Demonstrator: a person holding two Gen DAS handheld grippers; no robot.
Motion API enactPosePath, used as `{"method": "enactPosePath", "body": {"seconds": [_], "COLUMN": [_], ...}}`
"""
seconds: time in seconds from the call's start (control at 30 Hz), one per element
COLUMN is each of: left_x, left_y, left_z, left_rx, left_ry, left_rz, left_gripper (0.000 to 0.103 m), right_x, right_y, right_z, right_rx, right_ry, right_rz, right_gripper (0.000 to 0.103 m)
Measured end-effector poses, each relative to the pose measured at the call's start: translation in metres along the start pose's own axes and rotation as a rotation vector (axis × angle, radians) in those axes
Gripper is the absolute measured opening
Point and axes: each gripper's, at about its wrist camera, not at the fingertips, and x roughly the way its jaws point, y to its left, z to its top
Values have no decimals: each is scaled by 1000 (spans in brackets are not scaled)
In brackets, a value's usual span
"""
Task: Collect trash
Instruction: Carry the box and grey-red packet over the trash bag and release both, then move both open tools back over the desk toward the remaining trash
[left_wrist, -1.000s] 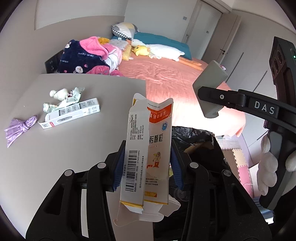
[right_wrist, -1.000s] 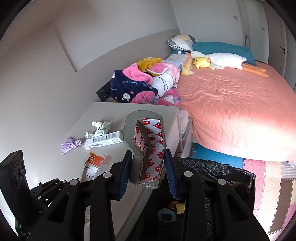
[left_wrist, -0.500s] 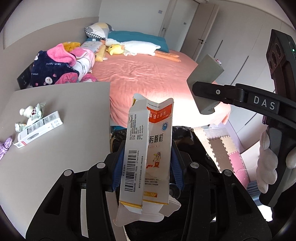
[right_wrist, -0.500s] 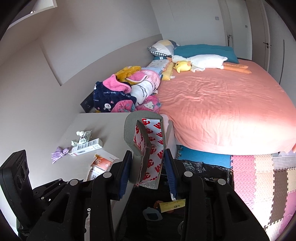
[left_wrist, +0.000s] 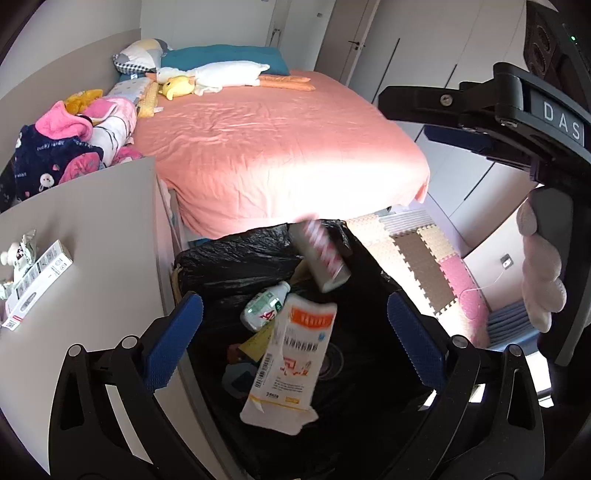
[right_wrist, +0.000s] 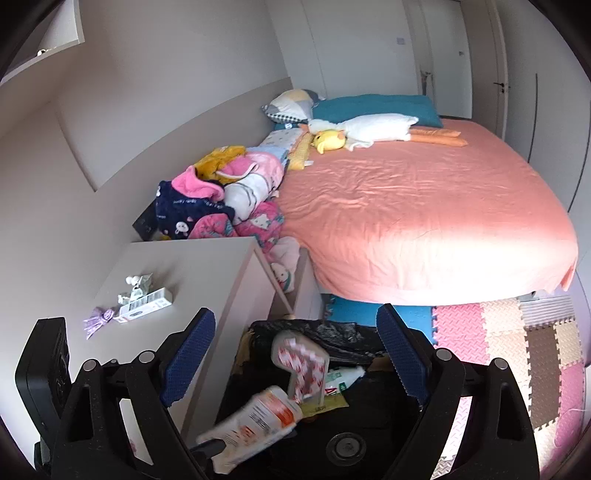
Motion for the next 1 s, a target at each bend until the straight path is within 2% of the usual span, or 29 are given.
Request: {"method": "enactPosePath", "body": {"seconds": [0.2, 0.43, 1.0], "left_x": [0, 1, -22], "left_y": [1, 7, 52], "left_z": [3, 3, -26], "left_rx": [-14, -33, -188], "left_ry": [-5, 0, -10], "left_rz": [8, 28, 136], "left_gripper": [97, 97, 97], "right_x": [-2, 5, 38], "right_y": [-16, -12, 53], "right_z": [1, 2, -5], "right_rx": [41, 33, -129], "right_ry": [-23, -10, 54], "right_rz": [-18, 2, 105], "right_gripper": [89, 89, 89]}}
